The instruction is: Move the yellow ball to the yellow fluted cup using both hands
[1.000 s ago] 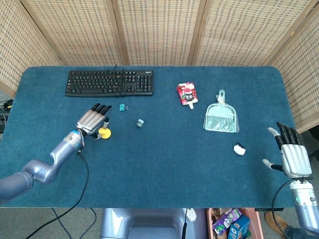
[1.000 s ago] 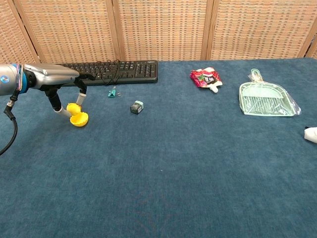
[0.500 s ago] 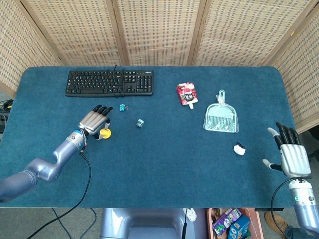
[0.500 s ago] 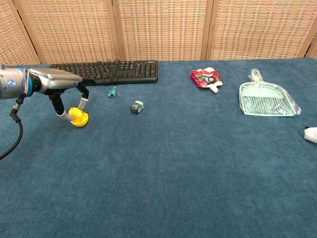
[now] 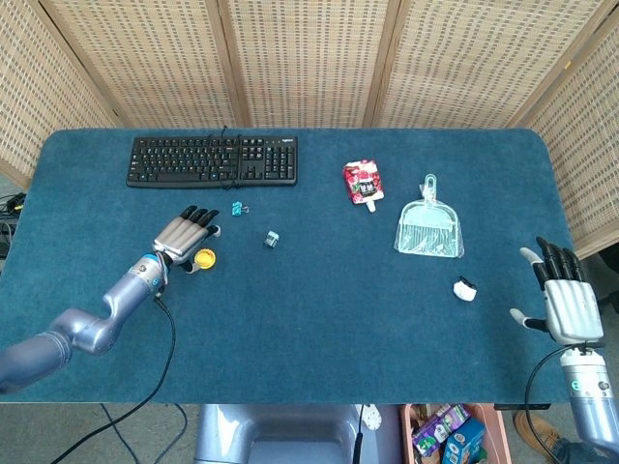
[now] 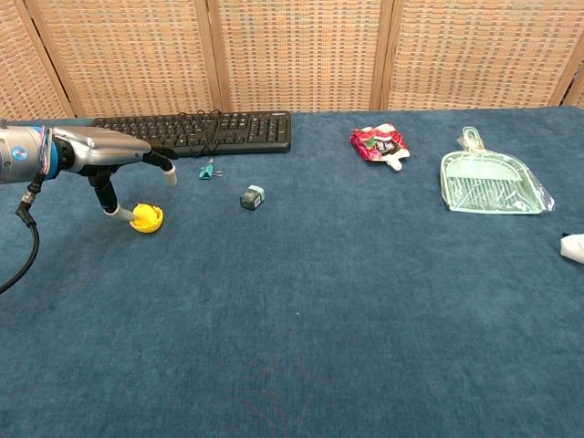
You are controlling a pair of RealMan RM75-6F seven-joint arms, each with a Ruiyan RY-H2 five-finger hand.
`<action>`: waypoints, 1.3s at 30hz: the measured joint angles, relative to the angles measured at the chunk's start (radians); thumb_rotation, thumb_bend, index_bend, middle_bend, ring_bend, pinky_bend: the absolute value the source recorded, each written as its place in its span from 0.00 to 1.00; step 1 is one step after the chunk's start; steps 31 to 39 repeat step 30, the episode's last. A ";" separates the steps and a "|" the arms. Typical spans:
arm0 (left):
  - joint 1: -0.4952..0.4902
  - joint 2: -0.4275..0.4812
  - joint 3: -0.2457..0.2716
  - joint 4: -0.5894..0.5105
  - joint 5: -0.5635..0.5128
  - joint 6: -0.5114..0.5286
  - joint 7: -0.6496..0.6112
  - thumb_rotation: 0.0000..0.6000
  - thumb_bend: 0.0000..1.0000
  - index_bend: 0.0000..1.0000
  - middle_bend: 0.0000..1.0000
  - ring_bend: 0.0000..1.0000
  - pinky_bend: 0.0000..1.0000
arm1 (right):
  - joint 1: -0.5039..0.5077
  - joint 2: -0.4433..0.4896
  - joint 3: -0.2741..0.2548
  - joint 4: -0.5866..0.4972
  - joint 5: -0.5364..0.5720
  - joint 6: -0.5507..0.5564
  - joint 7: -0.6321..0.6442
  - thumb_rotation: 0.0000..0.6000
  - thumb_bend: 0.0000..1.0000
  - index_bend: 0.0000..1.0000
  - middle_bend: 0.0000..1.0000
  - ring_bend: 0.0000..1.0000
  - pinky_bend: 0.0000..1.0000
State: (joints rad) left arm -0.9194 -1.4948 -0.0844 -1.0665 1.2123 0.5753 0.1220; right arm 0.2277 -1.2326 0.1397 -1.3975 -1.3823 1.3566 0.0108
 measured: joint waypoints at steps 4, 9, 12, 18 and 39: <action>0.006 0.022 -0.006 -0.031 -0.001 0.019 -0.002 1.00 0.23 0.02 0.00 0.00 0.00 | -0.001 0.001 0.000 -0.003 -0.002 0.000 0.001 1.00 0.00 0.00 0.00 0.00 0.00; 0.047 0.091 -0.028 -0.136 -0.002 0.125 -0.017 1.00 0.00 0.00 0.00 0.00 0.00 | -0.002 0.004 -0.001 -0.006 -0.006 0.004 0.004 1.00 0.00 0.00 0.00 0.00 0.00; 0.097 0.143 -0.038 -0.210 -0.002 0.228 -0.025 1.00 0.00 0.00 0.00 0.00 0.00 | -0.005 0.008 0.000 -0.012 -0.007 0.010 0.006 1.00 0.00 0.00 0.00 0.00 0.00; 0.291 0.256 -0.027 -0.357 0.008 0.532 -0.047 1.00 0.00 0.00 0.00 0.00 0.00 | -0.011 0.020 -0.001 -0.036 -0.002 0.011 -0.012 1.00 0.00 0.00 0.00 0.00 0.00; 0.625 0.352 0.052 -0.544 0.002 0.866 0.014 1.00 0.00 0.00 0.00 0.00 0.00 | -0.010 0.014 -0.001 -0.051 -0.002 0.018 -0.067 1.00 0.00 0.00 0.00 0.00 0.00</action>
